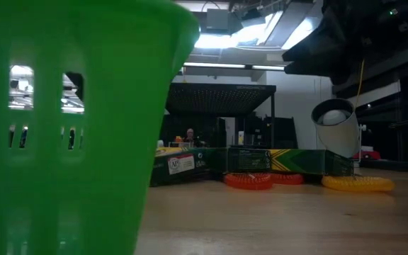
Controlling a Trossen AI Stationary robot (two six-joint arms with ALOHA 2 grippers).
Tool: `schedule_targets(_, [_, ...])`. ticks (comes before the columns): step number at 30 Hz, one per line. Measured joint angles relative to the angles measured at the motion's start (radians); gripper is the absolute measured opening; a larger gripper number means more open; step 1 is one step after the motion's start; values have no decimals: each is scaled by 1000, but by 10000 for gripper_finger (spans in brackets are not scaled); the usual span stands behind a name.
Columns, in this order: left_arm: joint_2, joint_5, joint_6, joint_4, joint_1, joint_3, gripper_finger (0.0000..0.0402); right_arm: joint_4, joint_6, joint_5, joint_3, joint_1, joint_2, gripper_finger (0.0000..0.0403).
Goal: Pick & Place Office Desk Supplies
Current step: Put the crayon box into the green bin
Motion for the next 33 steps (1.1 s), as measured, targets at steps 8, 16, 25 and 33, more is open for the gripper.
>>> schedule_targets(8, [0,112,-44,24,46,0,123,5,27,-26,0,0,0,196])
schedule_targets(16, [14,161,-62,52,82,0,144,5,30,-52,0,0,0,196])
schedule_targets(25, [122,190,-90,117,113,0,159,8,30,-52,0,0,0,196])
schedule_targets(33, [136,192,-87,137,131,0,160,9,29,-67,0,0,0,196])
